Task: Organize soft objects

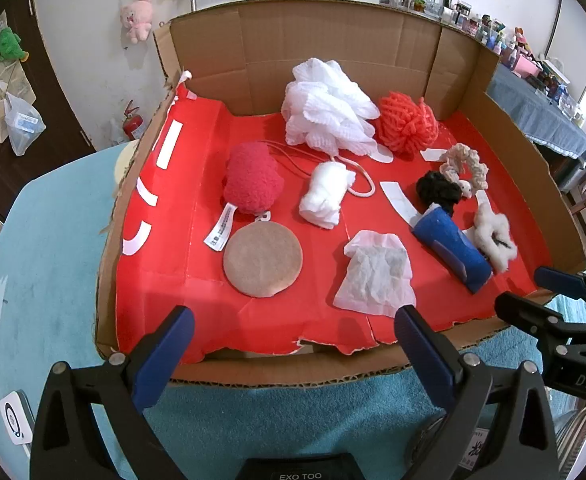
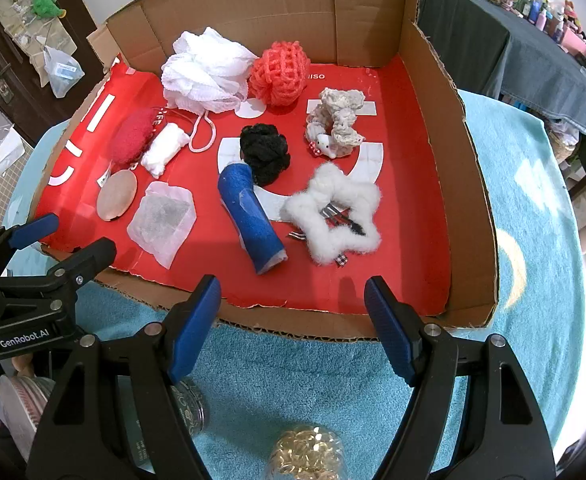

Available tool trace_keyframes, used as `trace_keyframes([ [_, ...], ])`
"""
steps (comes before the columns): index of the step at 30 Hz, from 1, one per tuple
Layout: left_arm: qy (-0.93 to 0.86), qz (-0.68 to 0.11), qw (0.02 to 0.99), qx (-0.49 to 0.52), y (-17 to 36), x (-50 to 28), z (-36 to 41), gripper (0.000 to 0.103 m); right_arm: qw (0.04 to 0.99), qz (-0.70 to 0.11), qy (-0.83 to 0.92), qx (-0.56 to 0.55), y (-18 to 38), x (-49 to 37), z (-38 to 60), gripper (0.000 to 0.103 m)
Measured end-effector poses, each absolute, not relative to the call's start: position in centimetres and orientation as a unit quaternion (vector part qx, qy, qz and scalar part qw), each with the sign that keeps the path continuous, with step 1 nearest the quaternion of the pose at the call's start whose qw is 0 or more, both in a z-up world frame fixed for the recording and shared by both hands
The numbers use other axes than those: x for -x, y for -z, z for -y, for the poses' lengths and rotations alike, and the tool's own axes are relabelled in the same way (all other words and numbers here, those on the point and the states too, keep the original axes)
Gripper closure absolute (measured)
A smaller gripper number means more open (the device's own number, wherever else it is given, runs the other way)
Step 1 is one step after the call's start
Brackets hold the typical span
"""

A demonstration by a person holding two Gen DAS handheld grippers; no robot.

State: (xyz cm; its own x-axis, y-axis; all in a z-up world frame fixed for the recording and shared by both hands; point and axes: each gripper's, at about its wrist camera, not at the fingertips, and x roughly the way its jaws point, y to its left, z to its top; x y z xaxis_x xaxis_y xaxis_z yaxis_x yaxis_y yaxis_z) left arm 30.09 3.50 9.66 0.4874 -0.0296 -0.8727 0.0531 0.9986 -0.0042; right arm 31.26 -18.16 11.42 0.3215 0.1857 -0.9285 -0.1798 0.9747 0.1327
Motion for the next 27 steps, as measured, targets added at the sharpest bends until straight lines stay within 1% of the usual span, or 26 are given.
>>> trace_keyframes([
  [27,0.025,-0.505,0.863,-0.012,-9.63,-29.84,-3.54,0.001,0.814,-0.570,-0.112,-0.002,-11.34,-31.10,18.03,0.029],
])
